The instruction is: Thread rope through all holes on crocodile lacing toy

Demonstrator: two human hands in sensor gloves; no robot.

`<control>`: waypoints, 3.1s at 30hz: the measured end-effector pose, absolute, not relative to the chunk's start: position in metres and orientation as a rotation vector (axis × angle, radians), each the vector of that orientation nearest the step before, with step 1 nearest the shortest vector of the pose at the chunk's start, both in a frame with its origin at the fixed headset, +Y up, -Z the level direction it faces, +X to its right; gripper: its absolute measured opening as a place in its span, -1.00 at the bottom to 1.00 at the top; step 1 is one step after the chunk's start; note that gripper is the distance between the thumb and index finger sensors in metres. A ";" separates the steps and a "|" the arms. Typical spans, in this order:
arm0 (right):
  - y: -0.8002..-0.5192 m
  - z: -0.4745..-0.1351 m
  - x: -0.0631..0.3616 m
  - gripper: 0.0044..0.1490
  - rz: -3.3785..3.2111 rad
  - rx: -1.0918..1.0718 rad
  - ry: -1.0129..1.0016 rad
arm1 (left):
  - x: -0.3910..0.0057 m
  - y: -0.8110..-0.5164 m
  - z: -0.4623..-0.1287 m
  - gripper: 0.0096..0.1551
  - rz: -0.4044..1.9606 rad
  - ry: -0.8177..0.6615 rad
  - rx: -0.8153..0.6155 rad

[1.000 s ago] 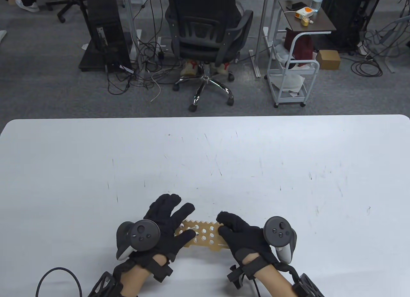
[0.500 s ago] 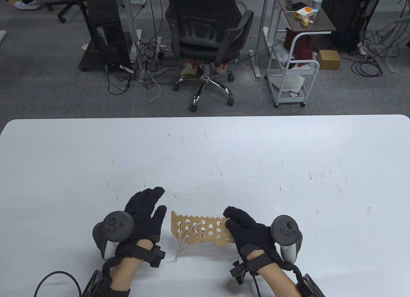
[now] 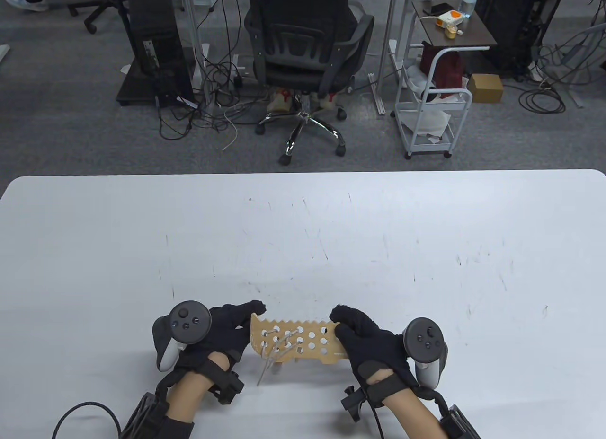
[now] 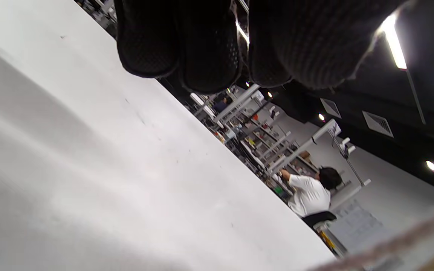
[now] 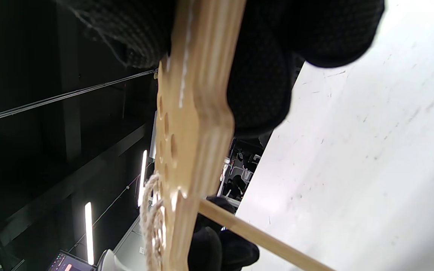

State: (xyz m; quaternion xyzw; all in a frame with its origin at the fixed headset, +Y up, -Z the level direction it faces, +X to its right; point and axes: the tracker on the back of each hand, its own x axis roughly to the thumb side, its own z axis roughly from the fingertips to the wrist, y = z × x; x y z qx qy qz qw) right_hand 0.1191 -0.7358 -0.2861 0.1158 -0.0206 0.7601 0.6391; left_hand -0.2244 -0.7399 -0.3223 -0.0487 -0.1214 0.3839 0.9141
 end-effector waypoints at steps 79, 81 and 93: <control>-0.742 -0.303 0.151 -0.40 1.600 0.106 -0.075 | -0.242 -0.733 -0.316 -0.50 1.087 -0.164 0.065; -0.743 -0.304 0.152 -0.40 1.601 0.097 -0.076 | -0.245 -0.732 -0.316 -0.50 1.095 -0.154 0.081; -0.747 -0.310 0.163 -0.41 1.614 0.035 -0.088 | -0.264 -0.725 -0.316 -0.50 1.147 -0.097 0.156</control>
